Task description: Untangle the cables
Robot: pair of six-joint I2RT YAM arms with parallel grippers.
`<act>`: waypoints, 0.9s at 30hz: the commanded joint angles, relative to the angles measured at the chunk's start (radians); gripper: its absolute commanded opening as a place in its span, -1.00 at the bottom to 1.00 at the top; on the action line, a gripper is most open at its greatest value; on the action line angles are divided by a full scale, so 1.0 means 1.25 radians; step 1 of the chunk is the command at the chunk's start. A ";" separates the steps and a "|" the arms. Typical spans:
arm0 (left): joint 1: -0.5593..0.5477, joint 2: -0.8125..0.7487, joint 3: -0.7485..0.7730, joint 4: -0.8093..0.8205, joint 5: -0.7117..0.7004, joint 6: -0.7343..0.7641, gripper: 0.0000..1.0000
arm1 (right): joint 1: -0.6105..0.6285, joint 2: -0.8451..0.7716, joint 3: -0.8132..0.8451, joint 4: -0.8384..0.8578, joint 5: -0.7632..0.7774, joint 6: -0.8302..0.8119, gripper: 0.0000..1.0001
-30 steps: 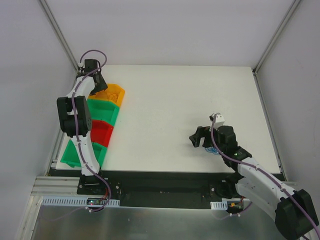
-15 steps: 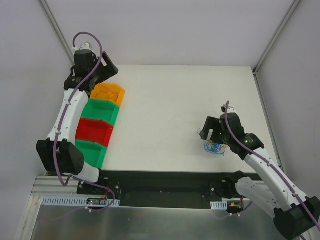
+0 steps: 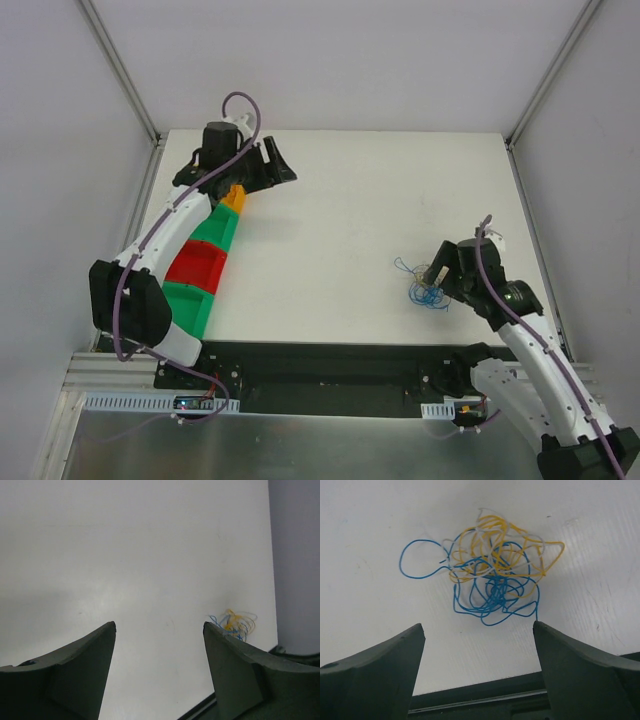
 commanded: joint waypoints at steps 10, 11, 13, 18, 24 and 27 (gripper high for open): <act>-0.277 0.111 0.041 0.067 0.248 0.027 0.37 | -0.048 0.318 -0.037 0.253 -0.168 -0.121 -0.06; -0.286 0.118 0.041 0.068 0.250 0.023 0.38 | -0.016 0.343 -0.027 0.270 -0.171 -0.122 -0.14; -0.302 0.135 0.041 0.068 0.261 0.010 0.36 | 0.039 0.389 -0.019 0.305 -0.220 -0.127 -0.28; -0.312 0.156 0.039 0.068 0.271 -0.011 0.32 | 0.199 0.394 -0.044 0.387 -0.270 -0.103 -0.69; -0.317 0.177 0.031 0.068 0.259 -0.029 0.28 | 0.232 0.272 -0.121 0.418 -0.211 -0.035 -0.46; -0.340 0.196 0.023 0.046 0.186 -0.029 0.17 | 0.234 0.164 -0.185 0.417 -0.129 0.011 -0.04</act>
